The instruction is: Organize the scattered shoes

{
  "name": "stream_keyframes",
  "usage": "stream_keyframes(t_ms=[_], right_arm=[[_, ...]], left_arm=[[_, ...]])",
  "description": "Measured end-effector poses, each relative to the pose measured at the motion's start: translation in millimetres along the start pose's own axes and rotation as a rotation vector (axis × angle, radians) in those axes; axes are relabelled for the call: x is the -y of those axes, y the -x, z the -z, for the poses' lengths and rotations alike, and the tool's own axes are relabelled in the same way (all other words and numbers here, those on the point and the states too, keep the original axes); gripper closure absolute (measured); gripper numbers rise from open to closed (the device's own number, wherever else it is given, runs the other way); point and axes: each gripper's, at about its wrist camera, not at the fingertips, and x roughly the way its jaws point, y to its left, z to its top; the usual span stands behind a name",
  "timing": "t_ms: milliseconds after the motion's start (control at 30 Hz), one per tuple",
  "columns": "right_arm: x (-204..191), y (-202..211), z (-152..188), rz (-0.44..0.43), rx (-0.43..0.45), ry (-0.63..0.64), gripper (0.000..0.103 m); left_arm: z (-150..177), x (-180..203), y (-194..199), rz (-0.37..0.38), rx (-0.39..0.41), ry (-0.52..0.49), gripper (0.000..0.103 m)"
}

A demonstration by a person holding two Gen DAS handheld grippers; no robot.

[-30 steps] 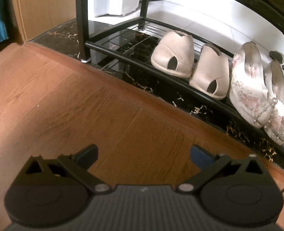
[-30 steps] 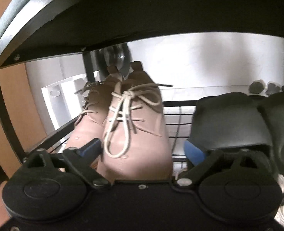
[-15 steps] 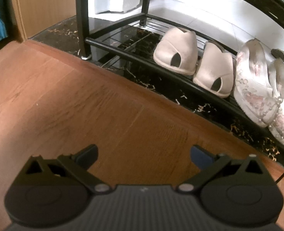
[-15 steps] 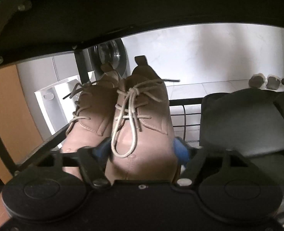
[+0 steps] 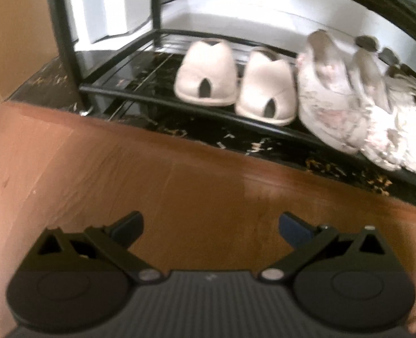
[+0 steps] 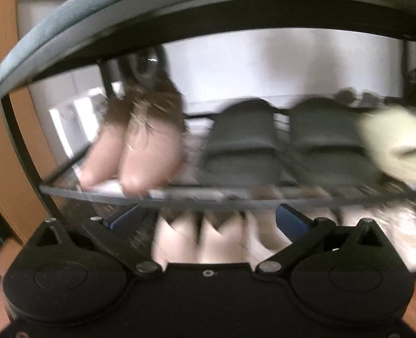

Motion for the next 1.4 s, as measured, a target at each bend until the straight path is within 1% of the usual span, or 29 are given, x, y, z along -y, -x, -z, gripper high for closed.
stream_keyframes(t_ms=[33, 67, 133, 167, 200, 233, 300, 333, 433, 533, 600, 633, 700, 767, 867, 967, 1267, 1333, 1400], right_arm=[[14.2, 9.4, 14.6, 0.040, -0.007, -0.033, 0.000], [20.7, 13.0, 21.8, 0.061, -0.010, -0.052, 0.000], [52.4, 30.3, 58.1, 0.157, -0.046, -0.154, 0.000], [57.7, 33.6, 64.8, 0.172, -0.057, -0.171, 0.000], [73.4, 40.1, 83.5, 0.214, -0.102, -0.228, 0.000], [83.5, 44.5, 95.9, 0.232, -0.129, -0.262, 0.000], [95.7, 54.6, 117.7, 0.256, -0.166, -0.283, 0.000], [101.5, 60.4, 127.5, 0.266, -0.195, -0.273, 0.000], [103.5, 71.2, 146.1, 0.286, -0.213, -0.222, 0.000], [104.3, 81.2, 157.5, 0.285, -0.212, -0.211, 0.000], [100.6, 83.3, 159.9, 0.265, -0.215, -0.219, 0.000], [98.4, 84.7, 160.9, 0.252, -0.214, -0.219, 0.000], [94.3, 87.5, 159.5, 0.232, -0.211, -0.219, 0.000], [90.1, 89.9, 157.8, 0.212, -0.211, -0.218, 0.000], [87.5, 94.6, 156.4, 0.189, -0.208, -0.227, 0.000], [85.9, 98.2, 156.6, 0.173, -0.201, -0.224, 0.000], [89.9, 95.6, 160.5, 0.185, -0.205, -0.227, 0.000], [90.8, 94.8, 161.3, 0.190, -0.208, -0.230, 0.000], [89.5, 92.8, 162.8, 0.192, -0.215, -0.228, 0.000]], left_arm=[[0.5, 1.8, 2.9, 0.005, 0.007, -0.010, 0.001], [2.1, 5.5, 9.0, 0.009, 0.023, -0.031, 0.001], [5.4, 11.5, 17.8, 0.012, 0.040, -0.068, 0.001], [7.9, 14.3, 22.2, 0.013, 0.042, -0.088, 0.001], [10.6, 17.2, 26.7, 0.014, 0.041, -0.107, 0.001], [13.2, 20.0, 31.2, 0.016, 0.041, -0.127, 0.001], [19.2, 23.2, 39.5, 0.003, 0.026, -0.144, 0.001], [20.3, 22.9, 40.7, 0.002, 0.024, -0.141, 0.001], [23.9, 21.4, 49.4, -0.005, 0.015, -0.116, 0.001], [28.0, 23.6, 60.2, -0.024, 0.019, -0.116, 0.001], [31.9, 28.4, 68.3, -0.059, 0.042, -0.149, 0.001], [34.8, 31.9, 73.5, -0.089, 0.058, -0.169, 0.001], [38.9, 35.5, 81.2, -0.122, 0.076, -0.182, 0.001], [41.2, 33.5, 85.8, -0.109, 0.071, -0.158, 0.001], [41.9, 26.3, 87.1, -0.072, 0.039, -0.097, 0.001], [41.0, 20.2, 88.2, -0.061, 0.034, -0.054, 0.001], [44.0, 14.7, 84.4, -0.057, 0.024, -0.017, 0.001], [45.8, 13.6, 84.2, -0.072, 0.042, -0.012, 0.001], [47.0, 12.3, 85.2, -0.070, 0.058, -0.007, 0.001]])
